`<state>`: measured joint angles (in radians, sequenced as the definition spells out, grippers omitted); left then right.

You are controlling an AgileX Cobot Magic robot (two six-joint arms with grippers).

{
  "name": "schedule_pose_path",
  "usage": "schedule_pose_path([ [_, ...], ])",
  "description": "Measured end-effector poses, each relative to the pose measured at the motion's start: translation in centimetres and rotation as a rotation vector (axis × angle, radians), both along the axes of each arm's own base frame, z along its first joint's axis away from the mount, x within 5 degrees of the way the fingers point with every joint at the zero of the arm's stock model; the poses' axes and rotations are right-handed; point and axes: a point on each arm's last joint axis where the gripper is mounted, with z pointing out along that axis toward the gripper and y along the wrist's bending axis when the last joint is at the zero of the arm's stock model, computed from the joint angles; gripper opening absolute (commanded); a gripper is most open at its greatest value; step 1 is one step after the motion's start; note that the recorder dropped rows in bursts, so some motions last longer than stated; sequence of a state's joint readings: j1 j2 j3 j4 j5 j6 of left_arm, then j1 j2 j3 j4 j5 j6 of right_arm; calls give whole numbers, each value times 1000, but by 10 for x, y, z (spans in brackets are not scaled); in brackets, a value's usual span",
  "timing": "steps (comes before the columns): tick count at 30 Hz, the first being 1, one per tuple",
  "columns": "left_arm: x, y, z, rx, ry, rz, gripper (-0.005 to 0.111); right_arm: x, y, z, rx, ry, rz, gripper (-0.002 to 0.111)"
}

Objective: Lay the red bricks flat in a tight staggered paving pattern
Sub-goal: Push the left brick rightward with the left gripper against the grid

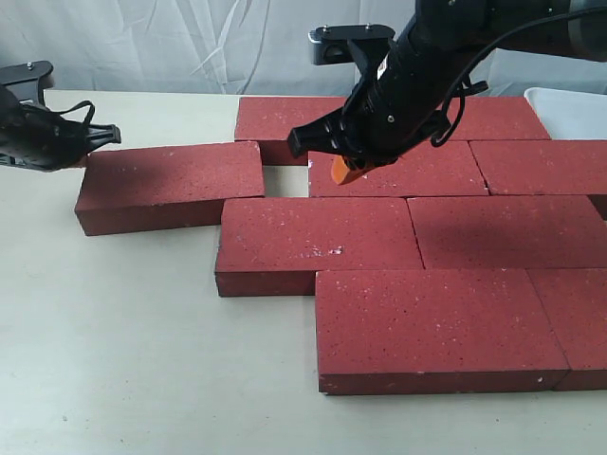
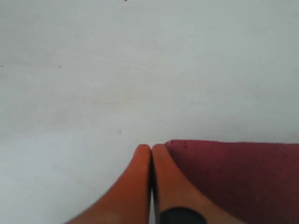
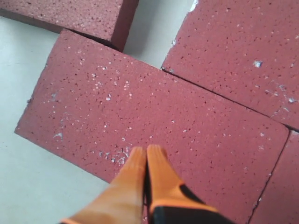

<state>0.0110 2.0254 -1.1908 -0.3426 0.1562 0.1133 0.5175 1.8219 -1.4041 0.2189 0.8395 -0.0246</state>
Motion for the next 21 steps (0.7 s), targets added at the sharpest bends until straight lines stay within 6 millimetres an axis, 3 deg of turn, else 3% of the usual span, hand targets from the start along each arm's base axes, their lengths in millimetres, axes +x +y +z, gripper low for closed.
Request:
schedule_pose_path([
  [8, 3, 1, 2, 41, -38, -22, 0, 0, 0, 0, 0, 0, 0, 0],
  [11, -6, 2, 0, 82, 67, -101, 0, 0, 0, 0, 0, 0, 0, 0],
  [17, -24, 16, 38, 67, 125, -100, 0, 0, 1, 0, 10, 4, -4, 0],
  [21, -28, 12, 36, 43, 170, -105, 0, -1, 1, 0, 19, 16, -7, 0],
])
